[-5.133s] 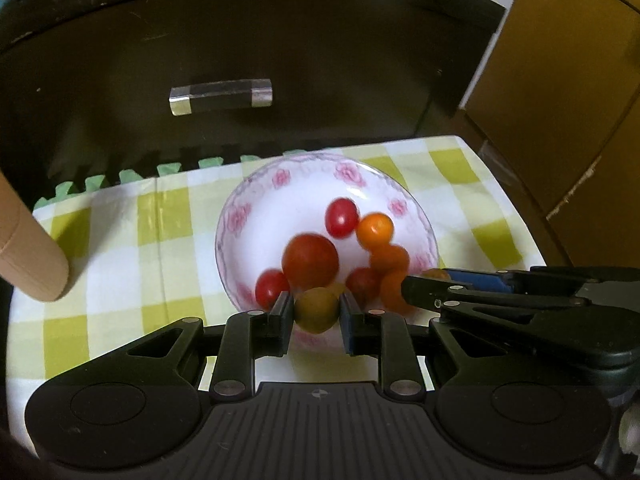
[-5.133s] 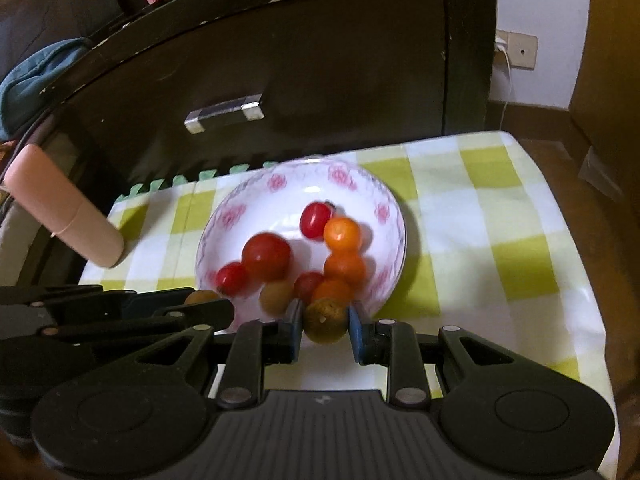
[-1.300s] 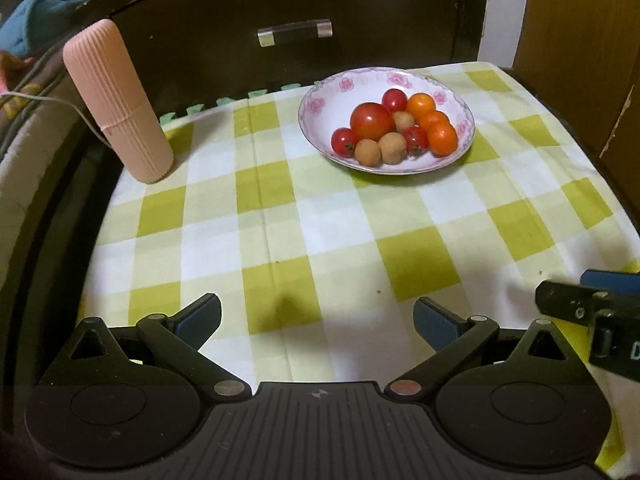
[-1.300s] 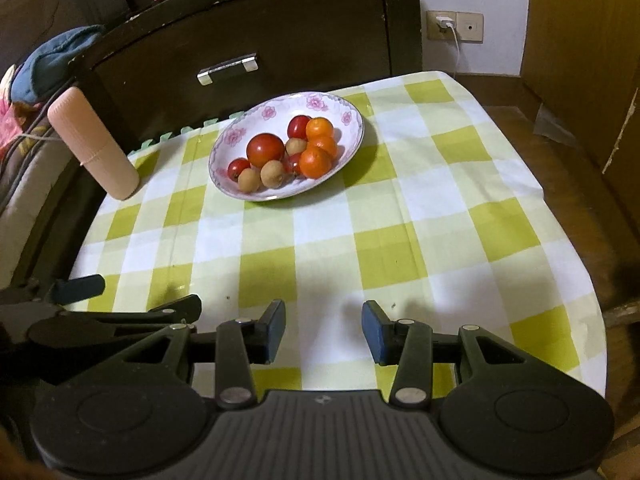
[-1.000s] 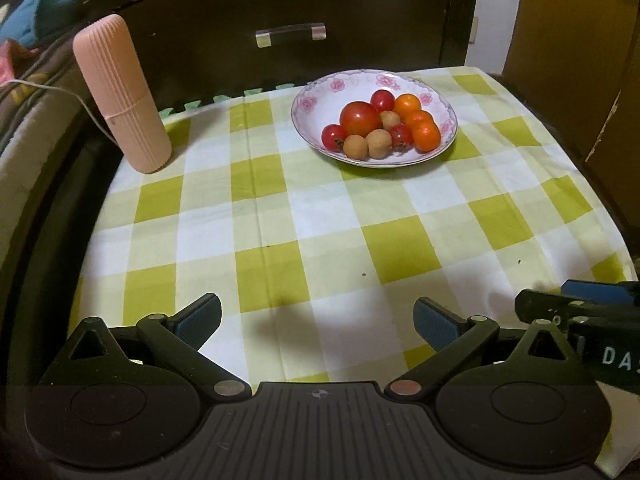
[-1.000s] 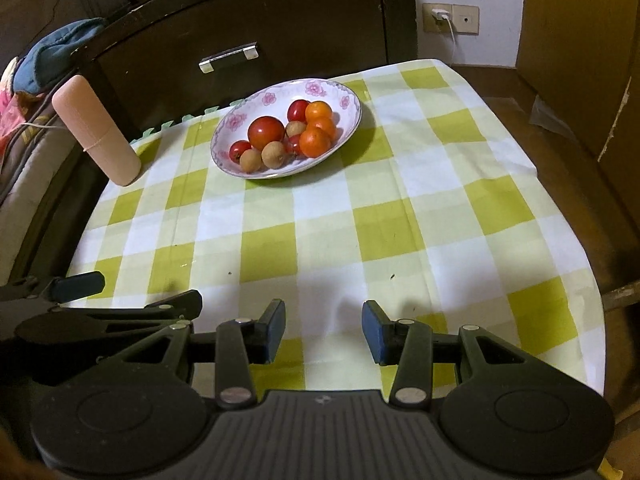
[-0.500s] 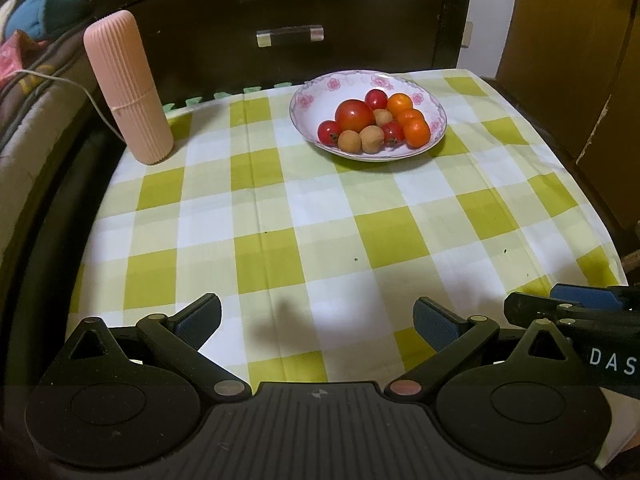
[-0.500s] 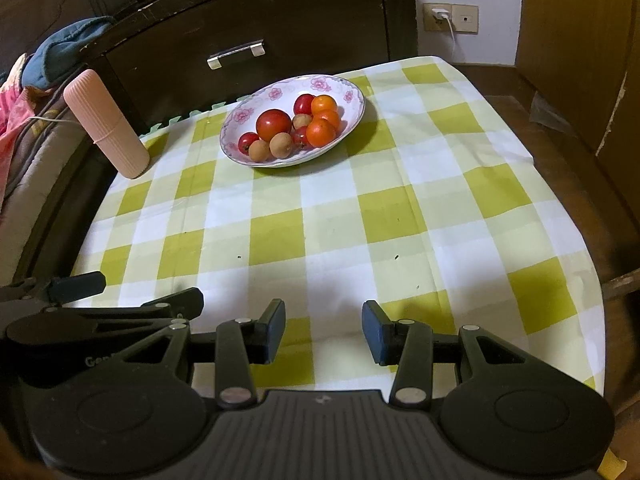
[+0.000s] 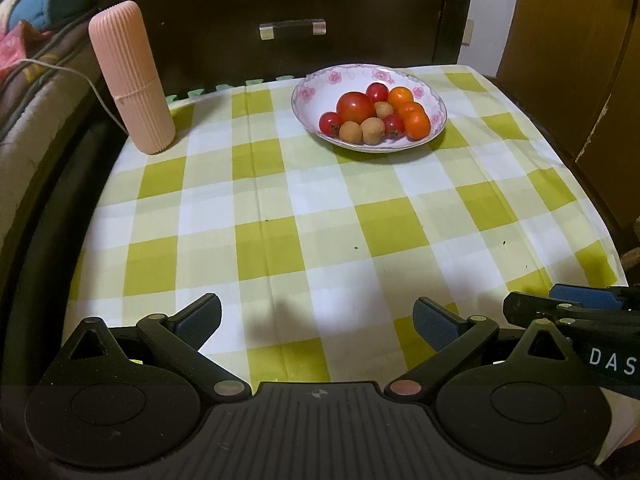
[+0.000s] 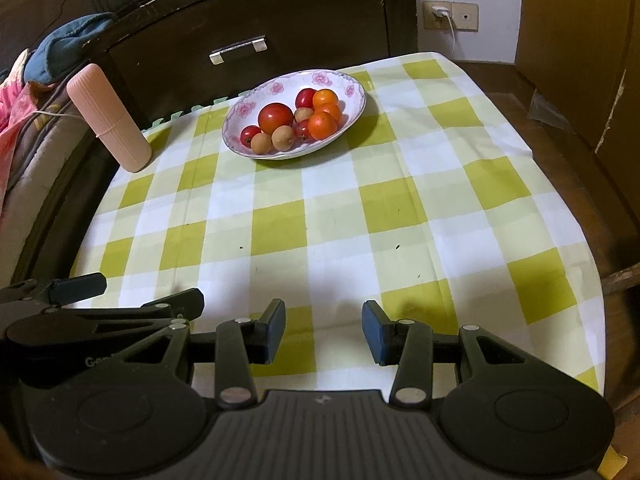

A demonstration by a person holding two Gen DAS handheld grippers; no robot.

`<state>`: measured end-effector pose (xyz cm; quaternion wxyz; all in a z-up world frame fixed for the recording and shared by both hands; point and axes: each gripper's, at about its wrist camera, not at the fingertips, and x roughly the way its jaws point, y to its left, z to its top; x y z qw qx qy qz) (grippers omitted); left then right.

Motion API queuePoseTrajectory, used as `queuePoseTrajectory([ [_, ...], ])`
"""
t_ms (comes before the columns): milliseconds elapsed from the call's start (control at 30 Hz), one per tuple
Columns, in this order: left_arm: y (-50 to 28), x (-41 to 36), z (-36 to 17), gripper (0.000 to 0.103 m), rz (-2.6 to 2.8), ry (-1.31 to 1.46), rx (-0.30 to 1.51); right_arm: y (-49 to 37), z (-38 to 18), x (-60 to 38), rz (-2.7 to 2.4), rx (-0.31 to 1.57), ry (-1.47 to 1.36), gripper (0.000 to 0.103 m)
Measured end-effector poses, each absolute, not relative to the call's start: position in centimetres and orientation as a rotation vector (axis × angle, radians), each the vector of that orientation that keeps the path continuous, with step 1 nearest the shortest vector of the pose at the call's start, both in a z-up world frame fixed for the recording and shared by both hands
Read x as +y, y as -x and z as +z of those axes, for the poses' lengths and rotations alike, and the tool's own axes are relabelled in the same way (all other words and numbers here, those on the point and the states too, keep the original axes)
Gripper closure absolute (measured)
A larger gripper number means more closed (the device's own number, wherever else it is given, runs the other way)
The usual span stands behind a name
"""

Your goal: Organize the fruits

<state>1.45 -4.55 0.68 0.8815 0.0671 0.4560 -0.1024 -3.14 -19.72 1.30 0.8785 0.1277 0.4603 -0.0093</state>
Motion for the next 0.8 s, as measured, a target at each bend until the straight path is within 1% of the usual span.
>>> queuePoseTrajectory([
  [800, -0.76, -4.52, 0.19, 0.0, -0.21, -0.145, 0.968, 3.66, 0.83, -19.51, -0.02, 0.976, -0.263, 0.062],
])
